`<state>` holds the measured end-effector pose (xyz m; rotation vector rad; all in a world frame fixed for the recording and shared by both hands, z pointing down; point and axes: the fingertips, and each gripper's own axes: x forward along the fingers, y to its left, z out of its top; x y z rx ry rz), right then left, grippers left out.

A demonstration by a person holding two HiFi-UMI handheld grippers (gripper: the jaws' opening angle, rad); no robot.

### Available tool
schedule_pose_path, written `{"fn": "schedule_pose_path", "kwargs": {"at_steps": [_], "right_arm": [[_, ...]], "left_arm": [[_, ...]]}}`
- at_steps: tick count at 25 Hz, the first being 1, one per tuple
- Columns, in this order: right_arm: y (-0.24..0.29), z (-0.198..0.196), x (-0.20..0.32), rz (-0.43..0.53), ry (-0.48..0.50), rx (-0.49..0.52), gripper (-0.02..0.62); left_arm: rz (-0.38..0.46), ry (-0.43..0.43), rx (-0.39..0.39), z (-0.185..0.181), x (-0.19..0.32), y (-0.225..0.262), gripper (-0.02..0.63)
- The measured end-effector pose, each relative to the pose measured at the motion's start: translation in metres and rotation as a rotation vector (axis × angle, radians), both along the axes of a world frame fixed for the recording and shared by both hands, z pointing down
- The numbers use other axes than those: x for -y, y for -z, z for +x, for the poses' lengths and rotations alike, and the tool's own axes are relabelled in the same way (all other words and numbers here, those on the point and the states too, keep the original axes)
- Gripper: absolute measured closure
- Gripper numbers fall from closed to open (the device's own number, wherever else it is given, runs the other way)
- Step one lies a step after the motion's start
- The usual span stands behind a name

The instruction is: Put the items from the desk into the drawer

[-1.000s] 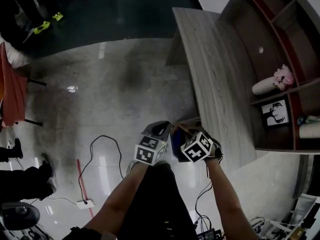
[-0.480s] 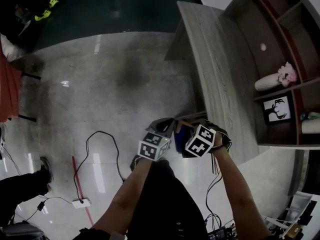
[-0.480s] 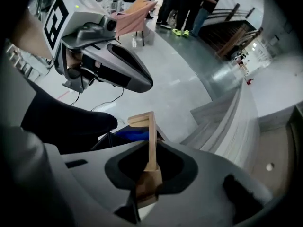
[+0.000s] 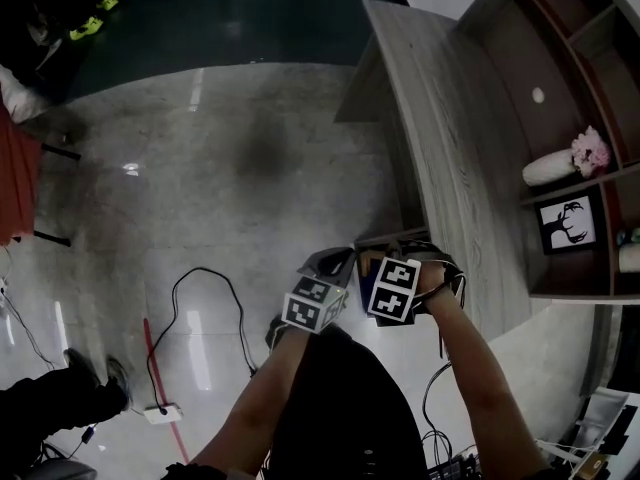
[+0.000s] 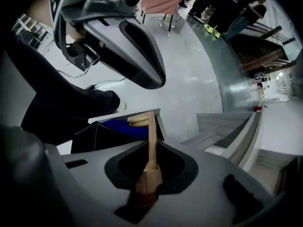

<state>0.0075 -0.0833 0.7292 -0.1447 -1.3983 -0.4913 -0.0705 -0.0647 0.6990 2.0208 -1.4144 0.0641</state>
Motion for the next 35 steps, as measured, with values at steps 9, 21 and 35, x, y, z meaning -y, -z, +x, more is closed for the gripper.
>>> {"fn": "schedule_pose_path", "kwargs": {"at_steps": [9,21,35], "right_arm": [[-0.006,-0.007,-0.008,-0.040,-0.022,0.106,0.437],[0.039,-0.024,-0.011,-0.068,-0.196,0.368,0.442],[0.100,-0.015,-0.019,-0.117,-0.548,0.677,0.531]], "left_arm": [[-0.012,0.011,0.020,-0.004,0.007,0.003,0.595],[0.003,-0.019,0.063,-0.002,0.011,0.043,0.595],[-0.005,-0.057,0.105,0.007,0.010,0.098,0.595]]}}
